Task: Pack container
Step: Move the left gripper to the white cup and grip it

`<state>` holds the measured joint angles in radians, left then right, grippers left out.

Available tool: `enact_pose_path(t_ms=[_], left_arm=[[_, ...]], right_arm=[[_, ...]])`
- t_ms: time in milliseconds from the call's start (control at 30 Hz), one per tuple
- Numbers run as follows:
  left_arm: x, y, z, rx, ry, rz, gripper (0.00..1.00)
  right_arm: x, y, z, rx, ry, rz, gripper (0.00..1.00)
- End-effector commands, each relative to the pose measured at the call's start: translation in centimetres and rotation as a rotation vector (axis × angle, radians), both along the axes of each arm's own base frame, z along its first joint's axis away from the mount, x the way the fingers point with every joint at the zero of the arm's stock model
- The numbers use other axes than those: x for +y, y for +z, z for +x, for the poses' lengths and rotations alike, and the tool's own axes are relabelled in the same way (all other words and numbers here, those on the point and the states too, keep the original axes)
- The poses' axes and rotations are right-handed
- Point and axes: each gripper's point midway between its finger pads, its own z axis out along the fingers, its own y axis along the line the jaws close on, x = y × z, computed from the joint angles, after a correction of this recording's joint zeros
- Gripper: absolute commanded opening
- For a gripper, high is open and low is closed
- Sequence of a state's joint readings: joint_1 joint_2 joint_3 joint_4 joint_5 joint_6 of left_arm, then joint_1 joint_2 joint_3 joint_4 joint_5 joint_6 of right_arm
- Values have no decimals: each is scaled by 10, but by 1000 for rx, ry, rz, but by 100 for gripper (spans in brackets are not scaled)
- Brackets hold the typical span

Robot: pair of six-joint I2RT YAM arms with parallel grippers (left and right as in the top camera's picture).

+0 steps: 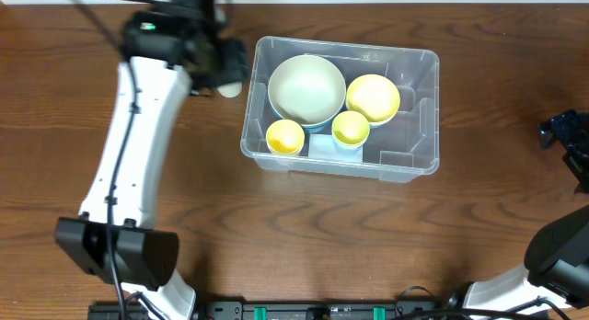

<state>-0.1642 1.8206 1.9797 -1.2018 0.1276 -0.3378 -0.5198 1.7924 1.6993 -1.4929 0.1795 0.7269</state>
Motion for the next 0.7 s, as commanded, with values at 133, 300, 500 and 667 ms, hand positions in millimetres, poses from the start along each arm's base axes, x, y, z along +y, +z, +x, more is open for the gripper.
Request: enact_pose_path(t_ms=[133, 300, 500, 667], left_arm=[[61, -33, 39, 17, 152, 6, 93], [67, -81, 58, 89, 150, 19, 95], [67, -134, 76, 149, 150, 23, 96], [69, -165, 80, 195, 157, 26, 96]], right_arm=[[-2, -1, -2, 6, -16, -9, 99], [-2, -1, -2, 6, -16, -9, 99], [-2, -1, -2, 6, -16, -9, 99], [-2, -1, -2, 6, -16, -9, 99]])
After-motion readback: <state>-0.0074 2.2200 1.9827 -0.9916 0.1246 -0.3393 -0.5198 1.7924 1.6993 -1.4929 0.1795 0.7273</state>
